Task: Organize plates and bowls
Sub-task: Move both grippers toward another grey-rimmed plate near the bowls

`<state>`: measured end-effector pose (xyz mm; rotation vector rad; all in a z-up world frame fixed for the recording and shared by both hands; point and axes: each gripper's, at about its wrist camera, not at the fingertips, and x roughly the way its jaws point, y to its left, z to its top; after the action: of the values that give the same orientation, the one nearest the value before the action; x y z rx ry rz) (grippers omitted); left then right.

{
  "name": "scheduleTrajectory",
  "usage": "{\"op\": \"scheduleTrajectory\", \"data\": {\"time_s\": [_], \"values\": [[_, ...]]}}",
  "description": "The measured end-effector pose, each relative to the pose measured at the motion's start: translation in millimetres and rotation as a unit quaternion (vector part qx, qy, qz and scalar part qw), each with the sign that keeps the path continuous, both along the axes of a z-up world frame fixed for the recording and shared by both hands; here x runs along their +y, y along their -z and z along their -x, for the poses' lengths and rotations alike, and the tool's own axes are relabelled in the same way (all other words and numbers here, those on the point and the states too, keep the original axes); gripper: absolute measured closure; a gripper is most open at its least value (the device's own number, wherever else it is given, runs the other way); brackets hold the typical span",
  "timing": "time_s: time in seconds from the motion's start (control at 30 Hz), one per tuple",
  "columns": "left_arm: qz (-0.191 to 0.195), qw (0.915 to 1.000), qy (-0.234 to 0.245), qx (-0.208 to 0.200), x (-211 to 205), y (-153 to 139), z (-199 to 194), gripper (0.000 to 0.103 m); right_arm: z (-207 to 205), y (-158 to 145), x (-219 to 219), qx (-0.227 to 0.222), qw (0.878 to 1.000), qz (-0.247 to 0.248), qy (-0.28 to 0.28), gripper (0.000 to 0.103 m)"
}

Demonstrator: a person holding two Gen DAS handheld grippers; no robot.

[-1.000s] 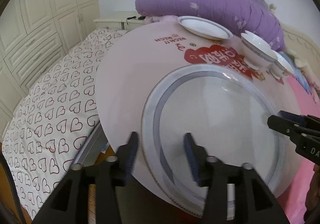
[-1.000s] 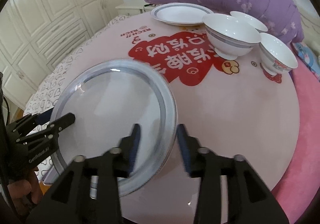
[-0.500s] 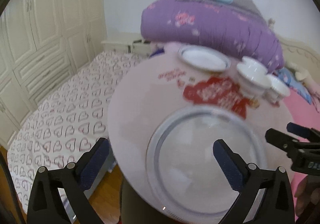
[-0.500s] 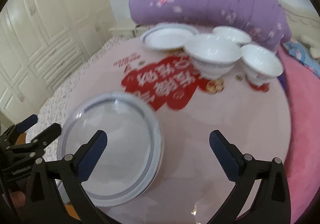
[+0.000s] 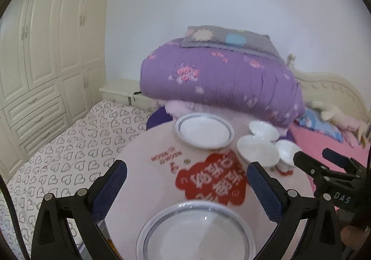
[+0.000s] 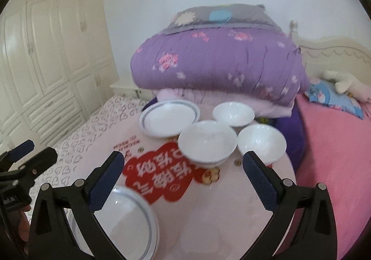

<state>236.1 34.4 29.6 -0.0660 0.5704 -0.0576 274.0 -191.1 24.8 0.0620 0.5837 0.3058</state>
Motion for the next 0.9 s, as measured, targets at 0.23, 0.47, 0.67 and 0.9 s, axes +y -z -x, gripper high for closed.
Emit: {"op": "scheduleTrajectory", "data": {"time_s": [0.23,0.47,0.67,0.9], "values": [[0.011,0.9998,-0.005,-0.015,-1.6,-0.7,-50.8,0.001,-33.0,-8.0,-0.6,-0.020,1.000,-0.002,0.012,0.000],[0.014,0.9998,-0.005,-0.009,-4.4,12.4,-124.6,0.001,-77.4,-14.0,8.2,-0.021,1.000,0.013,0.006,0.000],[0.015,0.9997,-0.014,0.016,2.3,26.7,-186.9,0.001,-129.2,-9.5,21.0,0.000,0.999,0.032,-0.007,0.000],[0.001,0.9985,-0.029,0.045,8.9,40.9,-255.7,0.001,-199.2,3.1,37.2,0.038,0.997,0.051,-0.033,0.000]]}}
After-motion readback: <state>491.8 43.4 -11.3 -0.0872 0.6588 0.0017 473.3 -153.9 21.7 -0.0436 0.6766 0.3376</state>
